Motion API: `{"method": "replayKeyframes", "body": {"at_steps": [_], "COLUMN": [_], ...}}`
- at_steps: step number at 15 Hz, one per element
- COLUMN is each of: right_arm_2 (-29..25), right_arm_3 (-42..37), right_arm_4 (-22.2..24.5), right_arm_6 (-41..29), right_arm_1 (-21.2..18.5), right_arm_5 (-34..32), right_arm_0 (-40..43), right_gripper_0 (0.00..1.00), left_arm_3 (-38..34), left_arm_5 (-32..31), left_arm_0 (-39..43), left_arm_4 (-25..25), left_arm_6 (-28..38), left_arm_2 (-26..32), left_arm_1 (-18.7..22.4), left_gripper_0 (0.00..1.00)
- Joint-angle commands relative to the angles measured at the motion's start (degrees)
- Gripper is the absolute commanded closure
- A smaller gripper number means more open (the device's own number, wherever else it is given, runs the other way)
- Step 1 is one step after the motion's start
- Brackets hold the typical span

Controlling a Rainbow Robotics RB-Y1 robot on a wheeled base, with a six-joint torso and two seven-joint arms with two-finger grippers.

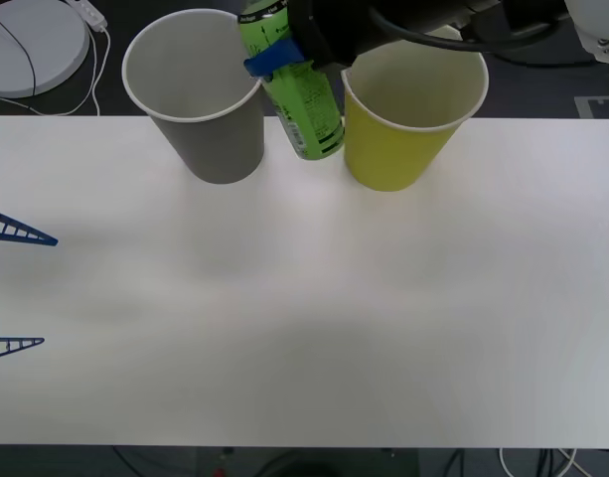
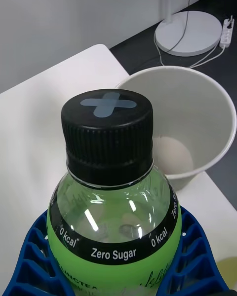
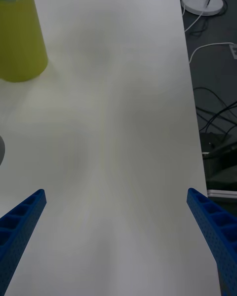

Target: Put the can into the green bin and the plastic bottle into the gray bin

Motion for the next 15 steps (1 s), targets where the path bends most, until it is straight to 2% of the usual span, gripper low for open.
{"method": "replayKeyframes", "body": {"at_steps": [1, 7, 10, 15], "right_arm_2": [1.24, 2.73, 4.66, 8.80], "right_arm_3": [5.20, 17.85, 24.53, 35.52], "right_arm_4": [1.49, 3.86, 4.48, 6.67], "right_arm_6": [-0.04, -0.04, -0.04, -0.04], "right_arm_1": [1.68, 5.63, 7.66, 11.26], "right_arm_5": [0.05, 0.76, 3.92, 5.50], "right_arm_0": [-4.28, -13.16, -17.29, -23.88], "right_gripper_0": [1.00, 1.00, 1.00, 1.00], "left_arm_3": [0.00, 0.00, 0.00, 0.00], "left_arm_5": [0.00, 0.00, 0.00, 0.00], "left_arm_0": [0.00, 0.00, 0.00, 0.00], "left_arm_4": [0.00, 0.00, 0.00, 0.00], "left_arm_6": [0.00, 0.00, 0.00, 0.00], "left_arm_2": [0.00, 0.00, 0.00, 0.00], "left_arm_1": [0.00, 0.00, 0.00, 0.00], "left_gripper_0": [0.00, 0.00, 0.00, 0.00]}}
